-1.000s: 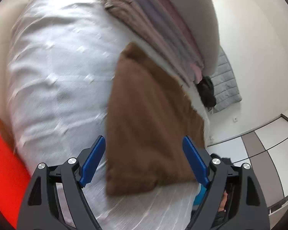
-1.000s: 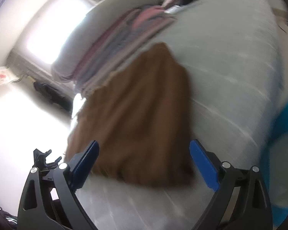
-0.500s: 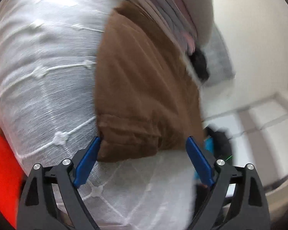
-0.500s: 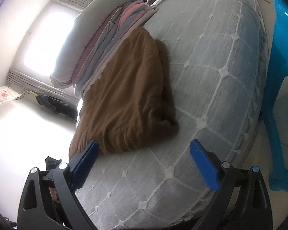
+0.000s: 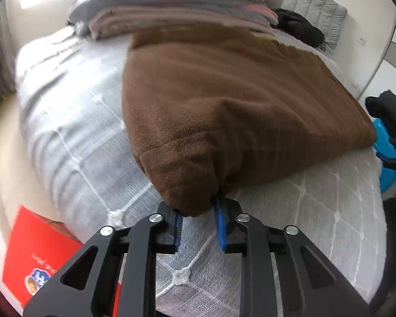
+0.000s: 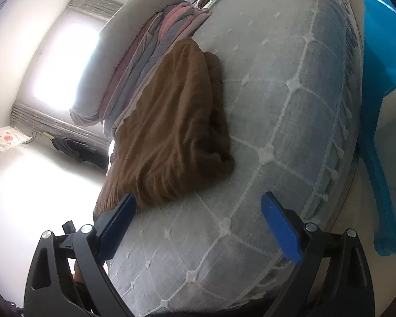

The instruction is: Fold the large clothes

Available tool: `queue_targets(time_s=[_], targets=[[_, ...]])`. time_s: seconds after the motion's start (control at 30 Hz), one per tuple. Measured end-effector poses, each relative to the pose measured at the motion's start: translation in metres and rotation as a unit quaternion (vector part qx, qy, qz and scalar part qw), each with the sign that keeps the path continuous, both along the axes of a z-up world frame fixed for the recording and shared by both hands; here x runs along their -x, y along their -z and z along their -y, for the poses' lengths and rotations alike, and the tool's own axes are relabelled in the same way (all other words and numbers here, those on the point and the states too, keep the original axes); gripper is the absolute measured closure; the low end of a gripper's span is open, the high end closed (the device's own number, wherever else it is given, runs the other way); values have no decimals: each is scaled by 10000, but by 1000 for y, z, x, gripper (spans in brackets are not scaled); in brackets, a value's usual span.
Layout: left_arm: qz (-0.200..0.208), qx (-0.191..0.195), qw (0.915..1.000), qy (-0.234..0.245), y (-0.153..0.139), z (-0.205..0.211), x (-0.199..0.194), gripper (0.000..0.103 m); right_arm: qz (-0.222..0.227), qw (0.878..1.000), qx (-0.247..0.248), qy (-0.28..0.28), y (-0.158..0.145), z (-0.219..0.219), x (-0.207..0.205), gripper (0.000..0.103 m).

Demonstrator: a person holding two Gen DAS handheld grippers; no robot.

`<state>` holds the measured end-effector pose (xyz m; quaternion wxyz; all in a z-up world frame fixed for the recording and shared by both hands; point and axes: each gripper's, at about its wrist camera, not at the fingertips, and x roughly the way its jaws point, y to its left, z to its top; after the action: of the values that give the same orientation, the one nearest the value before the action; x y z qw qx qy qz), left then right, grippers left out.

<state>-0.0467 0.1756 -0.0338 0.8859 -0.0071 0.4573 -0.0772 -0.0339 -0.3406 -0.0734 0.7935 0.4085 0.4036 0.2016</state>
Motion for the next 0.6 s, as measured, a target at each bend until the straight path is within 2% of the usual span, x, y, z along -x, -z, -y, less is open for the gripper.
queue_targets(time_s=[0.07,0.13,0.17,0.2,0.3,0.33,0.4,0.47,0.6], targets=[[209,-56,9997,-116,-13,0,3,87,-34,10000,-16,1,3,2,3,11],[458,336,9983,-109,-32,0,17,90,-41,10000,-25,-23,3,4,7,11],[541,392,9978,-2,-39,-2,20,90,-15,10000,-4,-58,2,4,8,11],[507,297,9983,66,-38,-5,22,91,14,9999,39,-102,1,4,9,11],[24,9,9999,122,-19,-4,7,91,15,9997,178,-185,2,3,7,11],[20,-48,9998,185,-18,-1,7,91,14,9996,204,-184,2,3,7,11],[75,179,9996,226,-19,-6,9,90,133,9988,396,-262,-2,0,7,11],[117,243,9994,210,-21,-8,11,90,241,9963,738,-358,-7,-5,5,11],[130,-45,9998,165,-16,-1,15,90,242,9928,1047,-524,-8,-11,-3,11]])
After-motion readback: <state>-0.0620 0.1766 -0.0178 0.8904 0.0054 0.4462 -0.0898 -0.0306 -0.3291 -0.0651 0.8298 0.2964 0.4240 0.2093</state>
